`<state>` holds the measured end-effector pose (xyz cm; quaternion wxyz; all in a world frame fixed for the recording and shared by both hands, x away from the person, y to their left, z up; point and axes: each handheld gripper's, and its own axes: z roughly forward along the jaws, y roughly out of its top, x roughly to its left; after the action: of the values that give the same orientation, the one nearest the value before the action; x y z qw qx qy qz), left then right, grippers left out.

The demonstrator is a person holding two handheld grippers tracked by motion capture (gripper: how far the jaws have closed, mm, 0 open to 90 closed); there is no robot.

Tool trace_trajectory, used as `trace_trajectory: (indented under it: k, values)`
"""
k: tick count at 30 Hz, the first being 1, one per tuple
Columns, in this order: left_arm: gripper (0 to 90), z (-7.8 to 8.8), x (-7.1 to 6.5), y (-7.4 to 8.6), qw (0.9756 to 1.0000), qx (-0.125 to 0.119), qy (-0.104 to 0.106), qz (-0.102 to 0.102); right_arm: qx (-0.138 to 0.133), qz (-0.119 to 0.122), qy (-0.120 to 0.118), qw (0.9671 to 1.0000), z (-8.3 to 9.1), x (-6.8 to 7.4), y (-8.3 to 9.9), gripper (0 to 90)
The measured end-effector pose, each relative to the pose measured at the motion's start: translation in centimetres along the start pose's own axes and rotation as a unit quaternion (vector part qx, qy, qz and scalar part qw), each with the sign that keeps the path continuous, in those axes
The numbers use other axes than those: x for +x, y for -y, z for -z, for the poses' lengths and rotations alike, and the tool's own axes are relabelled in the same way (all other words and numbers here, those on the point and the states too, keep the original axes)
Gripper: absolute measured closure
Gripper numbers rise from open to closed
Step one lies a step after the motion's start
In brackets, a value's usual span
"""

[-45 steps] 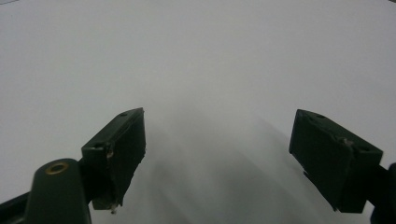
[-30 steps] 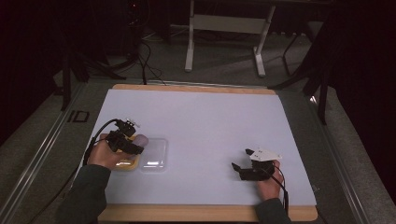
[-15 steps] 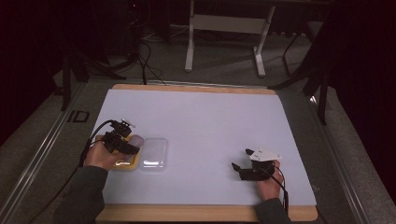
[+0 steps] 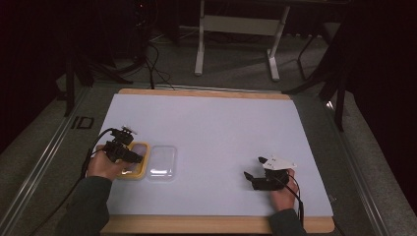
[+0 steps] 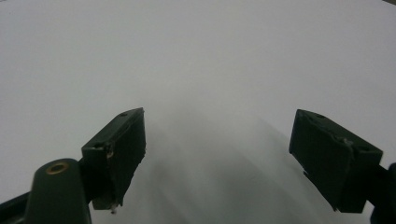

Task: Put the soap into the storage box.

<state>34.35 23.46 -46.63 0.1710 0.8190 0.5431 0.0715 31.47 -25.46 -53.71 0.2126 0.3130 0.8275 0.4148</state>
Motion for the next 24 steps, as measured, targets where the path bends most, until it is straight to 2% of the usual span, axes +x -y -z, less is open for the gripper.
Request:
trace_trajectory:
  k: [4,10,16,24]
  values:
    - [49.9,-0.2,0.3,0.1,0.9999,0.003,-0.009,0.011,0.001,0.001,0.0,1.0,0.0,0.0,0.0,18.2]
    - [49.9,-0.6,0.8,0.3,0.9995,0.007,-0.011,0.03,0.002,0.003,0.001,1.0,0.0,0.1,0.0,18.3]
    - [49.9,-1.5,0.8,0.3,0.9992,0.016,-0.01,0.035,0.003,0.003,0.002,1.0,0.0,0.1,0.0,18.3]
    - [49.8,-2.1,0.9,0.1,0.9987,0.023,-0.019,0.042,0.003,0.003,0.001,1.0,0.0,0.1,0.0,18.3]
